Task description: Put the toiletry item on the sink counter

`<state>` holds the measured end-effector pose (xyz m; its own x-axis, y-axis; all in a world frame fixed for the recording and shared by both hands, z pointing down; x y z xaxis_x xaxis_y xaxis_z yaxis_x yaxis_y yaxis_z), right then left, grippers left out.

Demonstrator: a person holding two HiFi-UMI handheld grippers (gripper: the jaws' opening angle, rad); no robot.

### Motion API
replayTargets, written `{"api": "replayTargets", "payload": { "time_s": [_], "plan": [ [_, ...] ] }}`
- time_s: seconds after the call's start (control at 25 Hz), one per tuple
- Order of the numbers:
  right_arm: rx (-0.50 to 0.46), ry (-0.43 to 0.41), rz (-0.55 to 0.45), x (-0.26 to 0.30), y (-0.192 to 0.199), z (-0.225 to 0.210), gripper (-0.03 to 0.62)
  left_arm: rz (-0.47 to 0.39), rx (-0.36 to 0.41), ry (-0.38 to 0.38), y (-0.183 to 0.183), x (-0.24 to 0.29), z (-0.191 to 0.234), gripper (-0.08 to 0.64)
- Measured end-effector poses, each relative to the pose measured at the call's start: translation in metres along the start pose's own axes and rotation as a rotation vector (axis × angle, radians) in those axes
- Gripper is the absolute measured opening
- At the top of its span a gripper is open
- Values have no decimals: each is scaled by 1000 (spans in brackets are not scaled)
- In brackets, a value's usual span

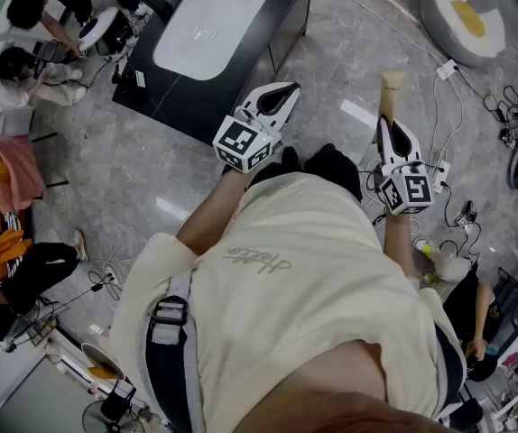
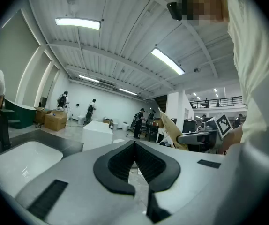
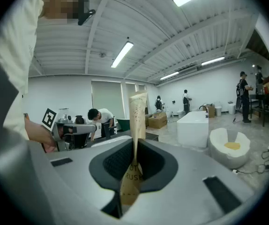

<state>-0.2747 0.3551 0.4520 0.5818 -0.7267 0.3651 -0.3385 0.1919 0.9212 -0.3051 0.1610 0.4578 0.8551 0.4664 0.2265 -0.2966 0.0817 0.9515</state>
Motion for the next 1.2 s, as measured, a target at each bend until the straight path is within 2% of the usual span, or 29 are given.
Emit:
{"api": "replayTargets", "payload": {
  "time_s": [0.6, 0.96, 1.2],
  "plan": [
    [15, -1, 31, 21, 9, 4, 21, 42, -17, 26, 14, 0, 7, 3],
    [38, 48, 16, 16, 3, -2, 21, 34, 3, 78, 3, 13, 11, 3],
    [9, 39, 10, 31, -4, 6, 21, 37, -14, 76, 12, 18, 28, 3]
  ]
}}
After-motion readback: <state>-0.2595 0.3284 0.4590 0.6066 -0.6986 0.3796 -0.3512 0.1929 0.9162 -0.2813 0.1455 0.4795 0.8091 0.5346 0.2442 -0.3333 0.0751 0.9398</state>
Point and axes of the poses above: the fingertips, and each gripper's own axes: x forward along the fingers, z to its left, y out of its underside, the point moved 1 cm from there along -x, backward along the fingers, and after that the axes turned 8 degrees about z, right-handed, at the moved point
